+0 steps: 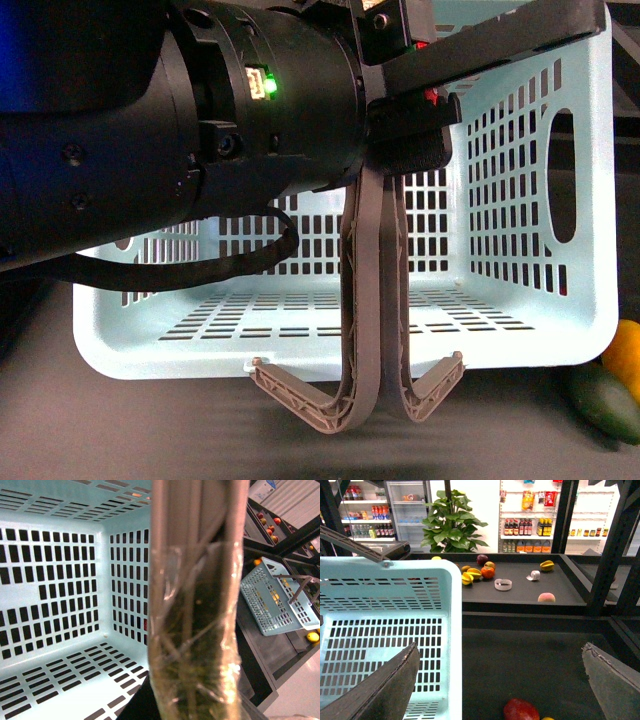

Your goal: Pick mango with right arm and hold basket with left

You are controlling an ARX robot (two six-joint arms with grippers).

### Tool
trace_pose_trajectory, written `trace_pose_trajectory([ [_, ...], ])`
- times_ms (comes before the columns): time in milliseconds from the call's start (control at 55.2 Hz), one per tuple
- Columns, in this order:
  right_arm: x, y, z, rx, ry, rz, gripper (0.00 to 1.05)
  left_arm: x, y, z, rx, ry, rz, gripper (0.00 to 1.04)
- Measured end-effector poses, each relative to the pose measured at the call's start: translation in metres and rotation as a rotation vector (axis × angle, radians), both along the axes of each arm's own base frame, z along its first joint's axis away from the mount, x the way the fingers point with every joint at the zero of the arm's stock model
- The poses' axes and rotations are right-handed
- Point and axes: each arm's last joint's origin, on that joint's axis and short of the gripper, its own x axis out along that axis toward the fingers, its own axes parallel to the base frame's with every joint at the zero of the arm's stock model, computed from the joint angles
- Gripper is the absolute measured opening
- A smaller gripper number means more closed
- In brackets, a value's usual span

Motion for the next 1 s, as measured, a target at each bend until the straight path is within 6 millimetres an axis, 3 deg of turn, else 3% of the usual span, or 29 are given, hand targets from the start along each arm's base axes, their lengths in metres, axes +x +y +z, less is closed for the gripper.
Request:
trace_pose_trajectory([
  [399,0.0,0.0,0.0,-0.005,-0.003,0.001,0.97,0.001,0.0,0.001,0.008,-0.009,0.019,0.06],
  [507,0.0,-0.003,0.015,-0.101,-0.161,-0.001,0.97,0.001,0.0,0.001,0.007,-0.009,0.015,0.06],
  [598,0.005,-0.007,0.015,-0.11,-0.147,-0.005,0.97,0.001,0.0,0.001,0.007,-0.008,0.013,0.06],
  [888,0.047,-0.039,0.01,-0.105,-0.015,-0.13,0.97,0.001,0.0,0.001,0.01,-0.01,0.017,0.06],
  [997,0.079,-0.063,0.004,-0.113,0.025,-0.218,0.97,0.001,0.0,0.001,0.01,-0.01,0.017,0.06],
])
